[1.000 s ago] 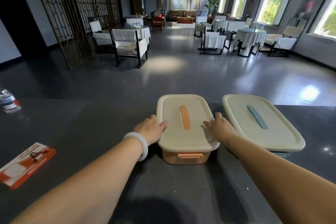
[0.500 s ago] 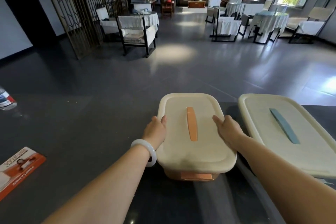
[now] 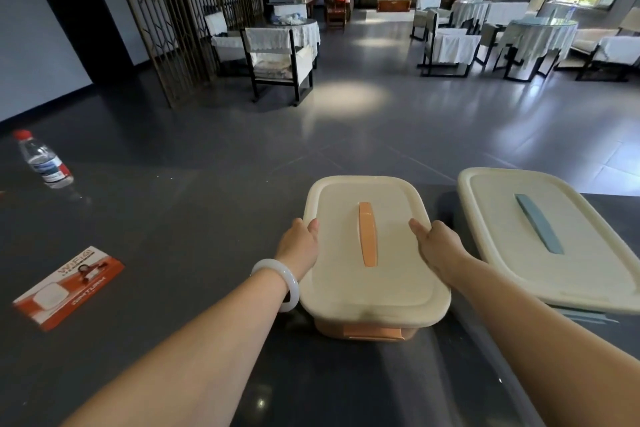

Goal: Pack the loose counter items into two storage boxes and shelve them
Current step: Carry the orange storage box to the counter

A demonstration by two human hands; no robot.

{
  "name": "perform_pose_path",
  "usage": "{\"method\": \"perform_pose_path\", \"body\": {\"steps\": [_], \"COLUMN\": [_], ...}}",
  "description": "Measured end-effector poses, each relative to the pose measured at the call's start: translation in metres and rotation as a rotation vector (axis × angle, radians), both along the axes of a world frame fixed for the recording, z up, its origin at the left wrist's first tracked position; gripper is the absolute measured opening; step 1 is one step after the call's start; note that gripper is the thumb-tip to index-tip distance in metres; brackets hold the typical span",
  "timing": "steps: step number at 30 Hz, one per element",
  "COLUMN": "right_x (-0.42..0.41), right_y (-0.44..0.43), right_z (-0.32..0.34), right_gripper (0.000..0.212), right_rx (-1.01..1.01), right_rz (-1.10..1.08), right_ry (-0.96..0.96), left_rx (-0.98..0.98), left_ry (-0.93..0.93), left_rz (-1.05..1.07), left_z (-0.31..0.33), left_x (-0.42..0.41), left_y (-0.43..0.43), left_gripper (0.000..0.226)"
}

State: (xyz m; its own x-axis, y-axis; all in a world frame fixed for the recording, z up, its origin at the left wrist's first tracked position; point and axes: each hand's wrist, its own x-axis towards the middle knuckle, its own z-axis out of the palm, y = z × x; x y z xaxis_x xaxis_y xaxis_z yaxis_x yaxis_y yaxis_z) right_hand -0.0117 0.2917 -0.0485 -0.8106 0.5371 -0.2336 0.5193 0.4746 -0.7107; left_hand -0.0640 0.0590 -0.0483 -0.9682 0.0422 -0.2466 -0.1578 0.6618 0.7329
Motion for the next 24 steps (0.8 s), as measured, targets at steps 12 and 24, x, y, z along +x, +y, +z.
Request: {"method": "perform_pose_path", "body": {"steps": [12,24], "right_x": [0.056,0.081], "right_y": [-0.034,-0.145], "right_z": [0.009,-0.007], "right_gripper": [0.050,0.052], "right_rx": [-0.004,0.003], "right_rz": [0.078,0.212], "right_ry": [0.030,0.033], "left_rx": [-0.012,-0.051], "left_ry": [0.037,0.003], "left_rz": [0.023,0.121], "left_z": [0.010,0.010], "left_x": [0.064,0.117], "left_y": [-0.046,-0.163], "left_gripper": [0.041,0.044]}}
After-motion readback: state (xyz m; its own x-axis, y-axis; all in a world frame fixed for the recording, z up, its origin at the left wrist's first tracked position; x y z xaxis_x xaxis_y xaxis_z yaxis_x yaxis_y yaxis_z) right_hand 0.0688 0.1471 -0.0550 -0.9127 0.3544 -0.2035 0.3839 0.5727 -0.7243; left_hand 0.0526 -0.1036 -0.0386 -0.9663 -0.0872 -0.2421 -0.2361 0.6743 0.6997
